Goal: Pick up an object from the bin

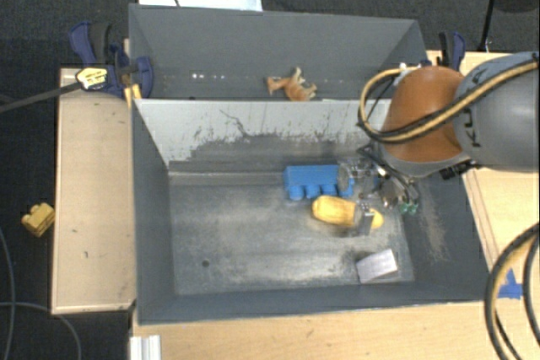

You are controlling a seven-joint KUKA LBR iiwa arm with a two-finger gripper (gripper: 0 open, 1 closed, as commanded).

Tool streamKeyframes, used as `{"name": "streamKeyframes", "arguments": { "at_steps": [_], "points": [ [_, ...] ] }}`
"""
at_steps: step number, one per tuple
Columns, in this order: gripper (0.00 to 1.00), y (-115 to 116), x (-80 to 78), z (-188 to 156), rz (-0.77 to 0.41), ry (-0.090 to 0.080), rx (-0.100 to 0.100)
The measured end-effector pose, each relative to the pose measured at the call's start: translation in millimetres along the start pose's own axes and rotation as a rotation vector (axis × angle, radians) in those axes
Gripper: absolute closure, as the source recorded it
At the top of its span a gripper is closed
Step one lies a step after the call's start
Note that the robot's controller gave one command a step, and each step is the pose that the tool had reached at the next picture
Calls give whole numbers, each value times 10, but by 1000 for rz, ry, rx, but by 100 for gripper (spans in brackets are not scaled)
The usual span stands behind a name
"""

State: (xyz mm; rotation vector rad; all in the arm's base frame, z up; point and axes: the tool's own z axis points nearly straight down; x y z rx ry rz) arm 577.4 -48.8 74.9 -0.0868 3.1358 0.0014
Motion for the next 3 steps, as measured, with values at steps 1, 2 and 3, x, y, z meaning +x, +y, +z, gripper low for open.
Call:
{"name": "streamKeyframes", "arguments": {
  "at_steps": [1,2,3],
  "points": [
    [0,-177,40,-32,-25,-1,0],
    [0,-368,36,7,119,-3,1],
    [100,-133,30,7,74,3,0]
  ]
}}
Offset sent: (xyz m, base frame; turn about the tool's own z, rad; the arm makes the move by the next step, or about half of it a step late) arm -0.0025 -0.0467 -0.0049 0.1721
